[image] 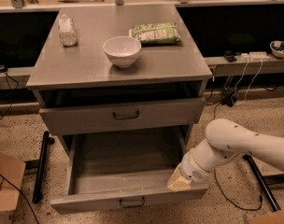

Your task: Close middle drawer

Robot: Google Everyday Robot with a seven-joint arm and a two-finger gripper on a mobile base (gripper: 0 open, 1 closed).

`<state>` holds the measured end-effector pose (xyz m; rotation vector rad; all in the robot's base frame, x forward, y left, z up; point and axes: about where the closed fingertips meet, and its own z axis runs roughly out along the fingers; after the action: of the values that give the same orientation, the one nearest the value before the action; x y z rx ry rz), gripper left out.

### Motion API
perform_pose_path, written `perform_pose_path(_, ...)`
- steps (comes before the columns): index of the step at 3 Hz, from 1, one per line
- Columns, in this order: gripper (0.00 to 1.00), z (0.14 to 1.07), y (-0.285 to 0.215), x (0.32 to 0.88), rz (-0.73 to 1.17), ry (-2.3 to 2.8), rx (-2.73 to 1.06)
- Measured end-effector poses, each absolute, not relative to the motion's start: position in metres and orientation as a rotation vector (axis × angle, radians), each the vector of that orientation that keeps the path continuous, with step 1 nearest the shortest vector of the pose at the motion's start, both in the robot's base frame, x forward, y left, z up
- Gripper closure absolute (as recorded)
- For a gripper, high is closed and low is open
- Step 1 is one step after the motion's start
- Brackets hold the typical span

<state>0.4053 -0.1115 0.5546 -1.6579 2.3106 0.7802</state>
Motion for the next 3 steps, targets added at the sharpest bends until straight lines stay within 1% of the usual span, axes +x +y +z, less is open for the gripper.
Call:
perform_pose_path(1,1.00,0.513,-0.098,0.401,0.852,2.328,-1.635)
perform_pose_path(3,1.00,0.431,-0.094,0.399,0.940,2.413,-1.551)
